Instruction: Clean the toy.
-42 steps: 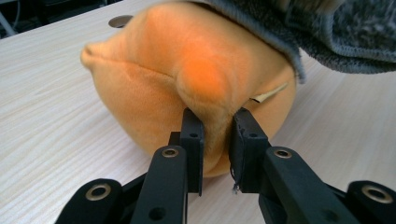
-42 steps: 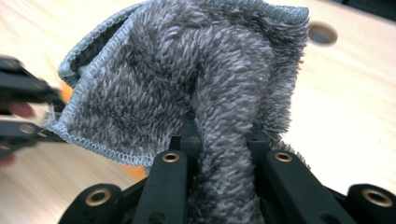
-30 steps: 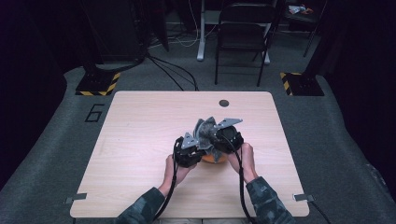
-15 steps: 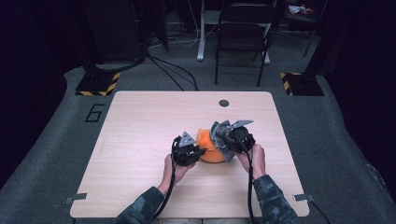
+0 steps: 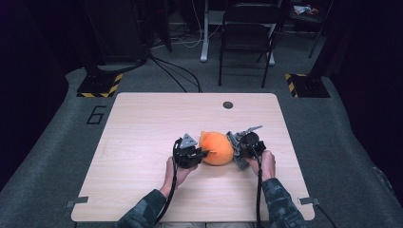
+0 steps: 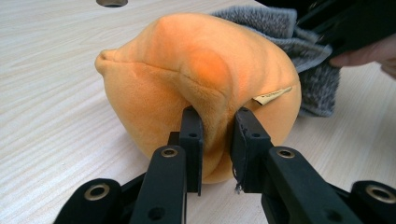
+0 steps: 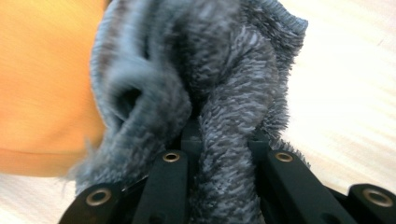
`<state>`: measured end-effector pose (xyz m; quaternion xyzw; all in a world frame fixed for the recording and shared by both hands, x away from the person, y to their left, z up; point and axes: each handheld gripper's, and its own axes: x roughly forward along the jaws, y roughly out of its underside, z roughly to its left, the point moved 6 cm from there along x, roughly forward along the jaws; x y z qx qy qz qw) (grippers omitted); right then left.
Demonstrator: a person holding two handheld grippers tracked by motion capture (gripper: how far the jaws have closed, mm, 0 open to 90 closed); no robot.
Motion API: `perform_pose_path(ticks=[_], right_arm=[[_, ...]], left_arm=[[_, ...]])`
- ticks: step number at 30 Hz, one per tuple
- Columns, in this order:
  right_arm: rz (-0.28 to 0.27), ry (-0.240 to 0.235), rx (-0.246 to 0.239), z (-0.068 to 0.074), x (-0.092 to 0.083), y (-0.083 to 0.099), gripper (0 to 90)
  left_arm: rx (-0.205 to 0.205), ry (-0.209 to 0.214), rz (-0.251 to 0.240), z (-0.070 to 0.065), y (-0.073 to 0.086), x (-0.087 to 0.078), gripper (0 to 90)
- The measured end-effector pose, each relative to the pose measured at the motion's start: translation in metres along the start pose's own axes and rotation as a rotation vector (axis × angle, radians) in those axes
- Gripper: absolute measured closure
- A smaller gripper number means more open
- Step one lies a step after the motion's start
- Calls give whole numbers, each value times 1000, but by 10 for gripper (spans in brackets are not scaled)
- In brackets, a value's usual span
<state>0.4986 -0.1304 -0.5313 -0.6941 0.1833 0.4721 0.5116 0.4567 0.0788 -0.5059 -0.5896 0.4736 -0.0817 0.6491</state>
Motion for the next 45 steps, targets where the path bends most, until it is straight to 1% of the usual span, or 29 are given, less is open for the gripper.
perform_pose_path(ticks=[2, 4, 5, 6, 7, 8, 11, 13, 15, 16, 17, 18, 20, 21, 22, 24, 26, 27, 28, 29, 32, 35, 36, 37, 38, 40, 41, 42, 45], right_arm=[[10, -7, 1, -2, 1, 1, 763], [-9, 3, 7, -5, -6, -3, 763], [-24, -4, 10, -5, -11, -5, 763], [-55, 3, 14, -6, -20, -10, 763], [-79, -4, 16, -6, -29, -14, 763], [-118, -6, 10, -4, -39, -19, 763], [-189, -43, -18, 8, -64, -31, 763], [-203, -64, -51, 21, -72, -36, 763], [-199, -87, -80, 33, -72, -38, 763], [-187, -90, -96, 38, -68, -38, 763], [-172, -90, -100, 41, -64, -37, 764], [-162, -81, -106, 42, -59, -37, 764], [-153, -72, -103, 41, -50, -36, 764], [-149, -77, -96, 40, -49, -35, 764], [-150, -82, -85, 39, -48, -35, 763], [-148, -78, -84, 38, -47, -36, 763], [-147, -73, -84, 37, -46, -36, 763], [-147, -70, -90, 37, -45, -36, 763], [-144, -68, -81, 37, -44, -35, 763], [-142, -71, -77, 36, -44, -35, 763], [-146, -67, -77, 32, -42, -34, 762], [-141, -71, -62, 31, -40, -33, 761], [-142, -72, -61, 30, -39, -33, 761], [-140, -68, -61, 30, -38, -32, 760], [-137, -70, -59, 30, -38, -32, 759], [-144, -69, -61, 29, -36, -31, 756], [-144, -73, -52, 29, -36, -31, 754], [-147, -79, -42, 29, -35, -31, 752], [-155, -81, -50, 28, -36, -31, 752]], left_arm=[[-11, -1, -7, 0, 0, 1, 757], [-13, -3, -7, 0, 0, 0, 755], [-20, -1, -9, 1, 0, 0, 754], [-20, -1, -8, 1, 0, 0, 753], [-16, 6, -1, 2, 0, 0, 752], [-5, 3, 1, 2, 0, -1, 751], [-3, -1, -6, 3, -1, 0, 744], [-5, 2, -8, 3, -1, 0, 737], [-4, 7, -10, 4, -1, 0, 724], [3, 4, -10, 4, -1, 0, 712], [9, 1, -6, 4, 0, 0, 690], [5, 5, -9, 4, 0, 0, 665], [12, 0, -10, 5, 0, -1, 605], [18, 2, -9, 4, 0, -2, 562], [44, -6, 4, 4, 0, -3, 533], [58, -14, 11, 3, 2, -5, 473], [64, -32, 18, 3, 4, -5, 430], [60, -28, 20, 3, 5, -5, 417], [62, -24, 30, 3, 6, -5, 406], [62, -28, 27, 3, 6, -3, 394], [82, -21, 33, 1, 8, 2, 376], [85, -18, 26, -2, 9, 9, 391], [82, -12, 18, -3, 10, 10, 418], [93, -25, 11, -2, 9, 12, 447], [99, -27, 12, -2, 9, 13, 474], [93, -34, -3, -3, 10, 14, 543], [86, -27, 10, -4, 11, 13, 585], [94, -37, -3, -3, 10, 14, 618], [96, -37, -2, -2, 10, 12, 700]])
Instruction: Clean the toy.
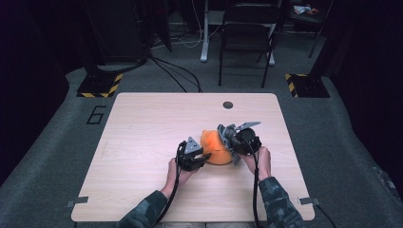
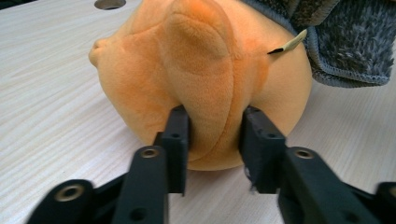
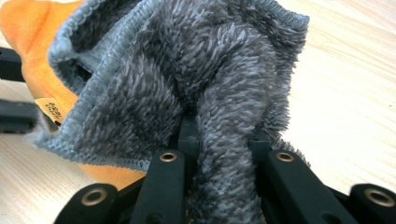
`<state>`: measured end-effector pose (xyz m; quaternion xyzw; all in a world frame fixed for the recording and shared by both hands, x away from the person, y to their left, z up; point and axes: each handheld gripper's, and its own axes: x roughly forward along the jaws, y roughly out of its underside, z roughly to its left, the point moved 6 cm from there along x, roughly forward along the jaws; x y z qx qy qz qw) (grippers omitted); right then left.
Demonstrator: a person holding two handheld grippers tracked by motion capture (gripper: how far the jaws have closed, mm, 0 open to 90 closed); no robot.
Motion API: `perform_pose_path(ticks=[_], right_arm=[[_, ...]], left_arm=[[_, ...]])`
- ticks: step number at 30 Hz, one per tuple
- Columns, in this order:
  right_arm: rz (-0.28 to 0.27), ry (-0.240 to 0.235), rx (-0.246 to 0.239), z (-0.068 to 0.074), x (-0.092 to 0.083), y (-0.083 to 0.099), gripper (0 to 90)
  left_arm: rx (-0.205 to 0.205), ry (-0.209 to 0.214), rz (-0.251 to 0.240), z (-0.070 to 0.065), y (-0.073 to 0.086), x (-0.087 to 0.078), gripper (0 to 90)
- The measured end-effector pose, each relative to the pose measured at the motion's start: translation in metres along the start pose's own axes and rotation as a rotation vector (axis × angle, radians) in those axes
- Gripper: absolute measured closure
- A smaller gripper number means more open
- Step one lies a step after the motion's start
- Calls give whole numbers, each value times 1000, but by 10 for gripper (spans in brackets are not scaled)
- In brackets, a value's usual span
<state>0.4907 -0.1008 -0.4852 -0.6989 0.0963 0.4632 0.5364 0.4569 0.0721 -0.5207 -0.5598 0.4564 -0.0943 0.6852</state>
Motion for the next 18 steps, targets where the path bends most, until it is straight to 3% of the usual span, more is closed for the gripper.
perform_pose_path(ticks=[9, 12, 13, 18], right_arm=[[-60, -1, -1, 3, -16, -11, 755], [-85, -21, -13, 9, -25, -17, 754], [-99, -30, -10, 12, -28, -20, 754], [-136, -62, -68, 31, -38, -29, 753]], left_arm=[[-57, 7, -6, 4, -5, -7, 768], [-71, 12, -7, 5, -7, -10, 769], [-93, 24, -12, 5, -10, -12, 769], [-115, 43, -15, 1, -13, -15, 769]])
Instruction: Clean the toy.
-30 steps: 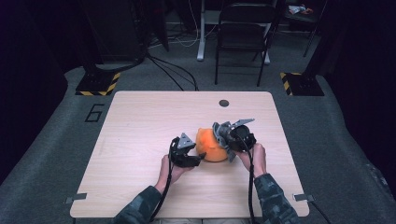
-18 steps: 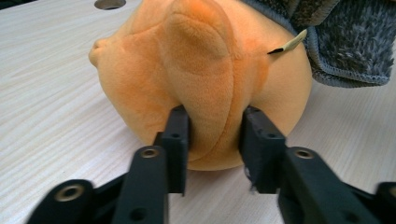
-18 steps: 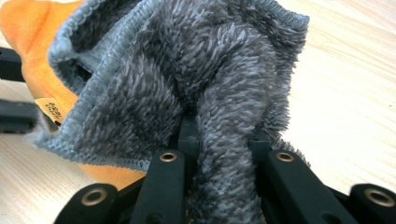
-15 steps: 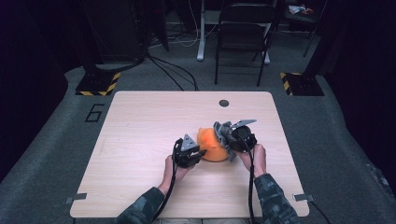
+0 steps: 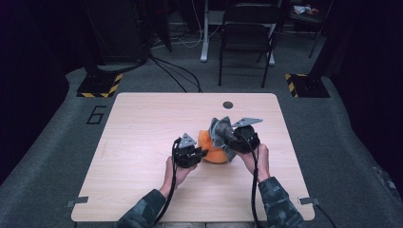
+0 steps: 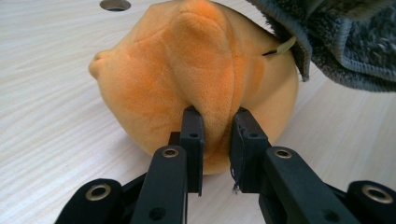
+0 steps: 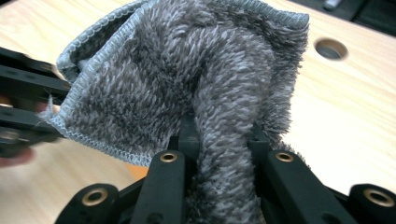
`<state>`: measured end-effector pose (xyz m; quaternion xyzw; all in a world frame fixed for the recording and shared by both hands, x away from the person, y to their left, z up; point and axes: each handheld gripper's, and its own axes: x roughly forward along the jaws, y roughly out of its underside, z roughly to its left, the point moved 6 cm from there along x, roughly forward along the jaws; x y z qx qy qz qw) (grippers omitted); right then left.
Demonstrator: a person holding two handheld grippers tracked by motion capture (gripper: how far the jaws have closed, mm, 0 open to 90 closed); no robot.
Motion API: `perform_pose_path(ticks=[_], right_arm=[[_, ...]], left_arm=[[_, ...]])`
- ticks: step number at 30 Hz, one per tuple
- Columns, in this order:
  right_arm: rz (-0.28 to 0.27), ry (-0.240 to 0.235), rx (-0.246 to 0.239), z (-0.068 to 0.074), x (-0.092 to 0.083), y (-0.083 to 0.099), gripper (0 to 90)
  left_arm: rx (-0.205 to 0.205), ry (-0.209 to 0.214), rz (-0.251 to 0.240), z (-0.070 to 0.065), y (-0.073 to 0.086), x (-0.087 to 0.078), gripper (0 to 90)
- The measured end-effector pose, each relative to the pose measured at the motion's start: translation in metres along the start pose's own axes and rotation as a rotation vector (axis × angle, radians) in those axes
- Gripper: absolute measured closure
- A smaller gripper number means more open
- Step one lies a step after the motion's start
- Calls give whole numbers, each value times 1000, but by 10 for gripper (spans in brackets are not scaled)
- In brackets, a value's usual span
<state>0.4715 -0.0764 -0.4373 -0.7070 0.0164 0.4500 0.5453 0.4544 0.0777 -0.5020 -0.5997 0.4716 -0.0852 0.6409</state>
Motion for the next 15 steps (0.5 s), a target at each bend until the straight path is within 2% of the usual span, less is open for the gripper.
perform_pose_path(ticks=[3, 5, 9, 15], right_arm=[[-4, -21, -35, 14, 4, -3, 751], [12, -11, -33, 18, 11, -2, 750], [39, 16, -61, 16, 18, 2, 752], [70, 38, -39, 6, 21, 9, 754]], left_arm=[[9, 4, 6, -3, 0, 0, 770], [7, 2, 13, -1, 1, 1, 770], [-8, 4, 21, 3, 4, 3, 770], [-13, 0, 24, 7, 6, 4, 770]])
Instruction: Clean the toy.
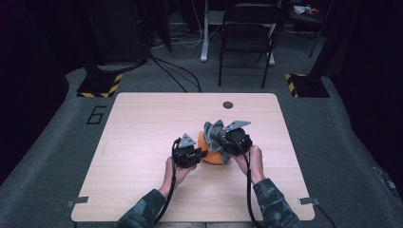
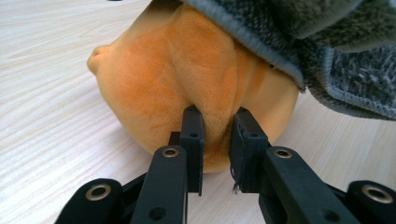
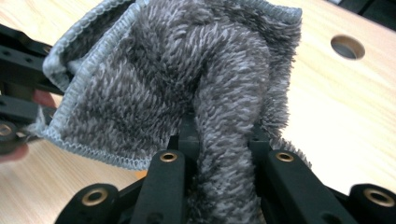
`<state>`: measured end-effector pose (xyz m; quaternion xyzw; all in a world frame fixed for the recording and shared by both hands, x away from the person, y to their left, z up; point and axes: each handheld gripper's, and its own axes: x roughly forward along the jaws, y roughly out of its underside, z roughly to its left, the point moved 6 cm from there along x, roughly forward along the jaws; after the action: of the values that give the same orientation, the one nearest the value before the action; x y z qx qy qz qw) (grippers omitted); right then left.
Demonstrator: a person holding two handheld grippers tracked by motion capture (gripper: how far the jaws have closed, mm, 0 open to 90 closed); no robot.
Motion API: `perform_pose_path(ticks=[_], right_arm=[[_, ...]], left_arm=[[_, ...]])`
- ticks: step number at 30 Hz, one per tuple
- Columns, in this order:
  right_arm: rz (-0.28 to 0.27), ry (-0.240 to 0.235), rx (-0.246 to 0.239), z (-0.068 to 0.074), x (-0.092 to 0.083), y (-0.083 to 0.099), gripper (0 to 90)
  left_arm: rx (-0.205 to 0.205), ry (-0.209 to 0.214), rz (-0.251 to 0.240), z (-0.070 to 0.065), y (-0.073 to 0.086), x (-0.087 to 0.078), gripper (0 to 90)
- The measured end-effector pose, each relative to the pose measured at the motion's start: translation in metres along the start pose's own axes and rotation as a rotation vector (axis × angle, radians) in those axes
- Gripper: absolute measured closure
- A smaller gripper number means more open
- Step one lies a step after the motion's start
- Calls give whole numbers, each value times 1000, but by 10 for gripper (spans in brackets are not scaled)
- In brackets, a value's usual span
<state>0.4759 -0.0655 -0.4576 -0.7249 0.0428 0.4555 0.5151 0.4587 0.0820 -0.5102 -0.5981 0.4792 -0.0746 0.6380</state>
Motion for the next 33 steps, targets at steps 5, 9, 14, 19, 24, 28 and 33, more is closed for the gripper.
perform_pose_path(ticks=[5, 9, 14, 19, 24, 28, 33], right_arm=[[42, 20, 36, -16, 3, 12, 755], [75, 37, 67, -30, 7, 22, 755], [136, 68, 105, -47, 19, 41, 756], [184, 63, 150, -57, 28, 54, 755], [128, 70, 152, -62, 12, 43, 756], [38, 40, 124, -50, -12, 19, 756], [-51, -18, 49, -16, -30, -6, 756]], left_arm=[[-3, 3, -4, 3, 0, 0, 769], [6, 2, 0, 3, 0, 0, 770], [6, -2, 0, 3, 0, 0, 770], [13, -1, -2, 3, 0, 0, 769], [21, 1, -7, 2, 0, 0, 769], [37, 4, -1, 1, -1, -1, 769], [49, -2, -10, -3, -2, 0, 768]])
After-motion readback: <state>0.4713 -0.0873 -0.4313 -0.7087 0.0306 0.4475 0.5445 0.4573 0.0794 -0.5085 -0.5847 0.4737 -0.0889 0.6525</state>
